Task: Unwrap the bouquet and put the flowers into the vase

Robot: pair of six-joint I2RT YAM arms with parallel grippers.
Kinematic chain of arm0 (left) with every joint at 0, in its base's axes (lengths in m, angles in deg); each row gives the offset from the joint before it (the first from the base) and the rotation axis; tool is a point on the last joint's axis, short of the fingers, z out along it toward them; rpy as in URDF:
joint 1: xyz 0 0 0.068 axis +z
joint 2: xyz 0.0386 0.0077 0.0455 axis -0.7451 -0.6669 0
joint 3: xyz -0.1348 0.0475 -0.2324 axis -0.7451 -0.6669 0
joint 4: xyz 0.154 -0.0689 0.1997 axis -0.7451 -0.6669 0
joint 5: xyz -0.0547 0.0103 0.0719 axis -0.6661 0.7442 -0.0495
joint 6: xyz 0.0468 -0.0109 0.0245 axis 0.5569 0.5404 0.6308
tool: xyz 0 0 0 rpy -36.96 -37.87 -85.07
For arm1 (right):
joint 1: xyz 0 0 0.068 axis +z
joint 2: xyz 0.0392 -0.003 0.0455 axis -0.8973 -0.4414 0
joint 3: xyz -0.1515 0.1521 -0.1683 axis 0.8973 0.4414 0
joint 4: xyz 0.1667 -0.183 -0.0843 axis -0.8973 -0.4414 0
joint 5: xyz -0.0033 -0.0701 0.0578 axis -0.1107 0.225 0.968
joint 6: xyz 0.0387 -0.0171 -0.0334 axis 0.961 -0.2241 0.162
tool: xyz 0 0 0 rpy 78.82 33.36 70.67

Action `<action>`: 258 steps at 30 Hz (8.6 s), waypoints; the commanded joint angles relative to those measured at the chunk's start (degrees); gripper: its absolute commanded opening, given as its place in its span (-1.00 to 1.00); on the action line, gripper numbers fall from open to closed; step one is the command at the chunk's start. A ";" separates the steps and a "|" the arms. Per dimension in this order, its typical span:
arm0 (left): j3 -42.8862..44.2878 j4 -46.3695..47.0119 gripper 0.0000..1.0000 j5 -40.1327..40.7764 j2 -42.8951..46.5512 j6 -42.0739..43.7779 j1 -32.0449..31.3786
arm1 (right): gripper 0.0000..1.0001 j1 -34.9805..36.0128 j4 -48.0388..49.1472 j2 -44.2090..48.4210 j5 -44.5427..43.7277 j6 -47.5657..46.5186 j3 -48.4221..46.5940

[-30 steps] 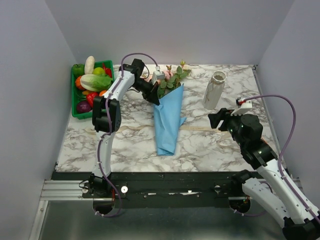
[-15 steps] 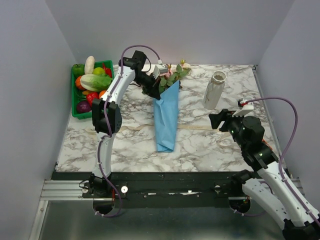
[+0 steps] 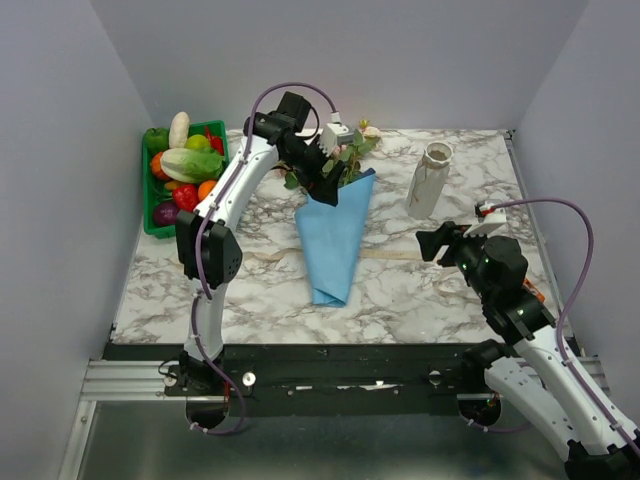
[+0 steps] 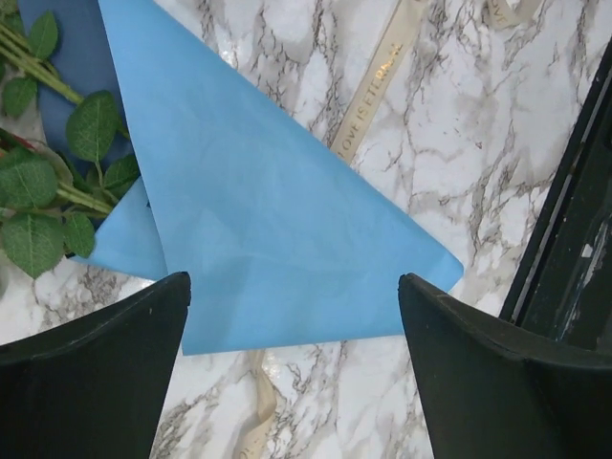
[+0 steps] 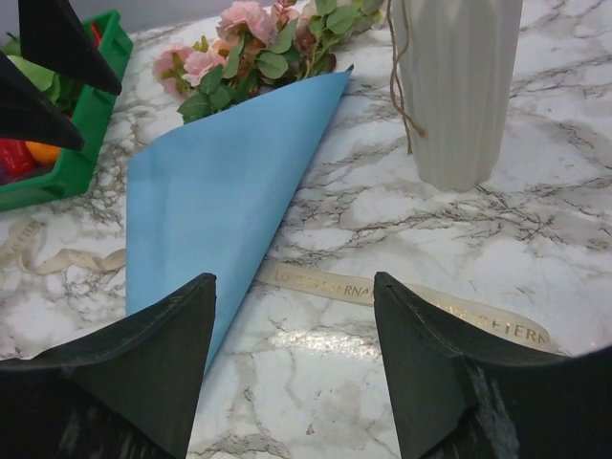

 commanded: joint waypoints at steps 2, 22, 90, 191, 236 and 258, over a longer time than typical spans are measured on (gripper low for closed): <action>-6.93 2.61 0.98 -1.70 1.13 2.29 3.94 | 0.51 0.01 1.07 0.62 1.16 -0.06 0.45; -2.02 -16.27 0.82 -21.66 -15.22 28.83 13.44 | 0.50 0.01 1.77 -2.63 1.51 0.03 -0.69; 13.12 -5.30 0.98 -4.79 -5.12 -12.39 -14.59 | 0.33 0.01 2.30 4.75 -5.78 9.95 1.94; -37.87 20.11 0.98 47.68 57.55 -20.91 14.76 | 0.42 40.52 12.32 -86.29 9.42 3.19 -68.19; -45.24 13.24 0.98 -7.62 21.07 2.04 14.93 | 0.56 30.59 8.02 -11.25 -12.73 3.45 -15.90; -42.61 -4.42 0.34 -19.47 17.21 17.76 11.51 | 0.44 30.59 8.10 -10.01 -14.13 5.12 -15.20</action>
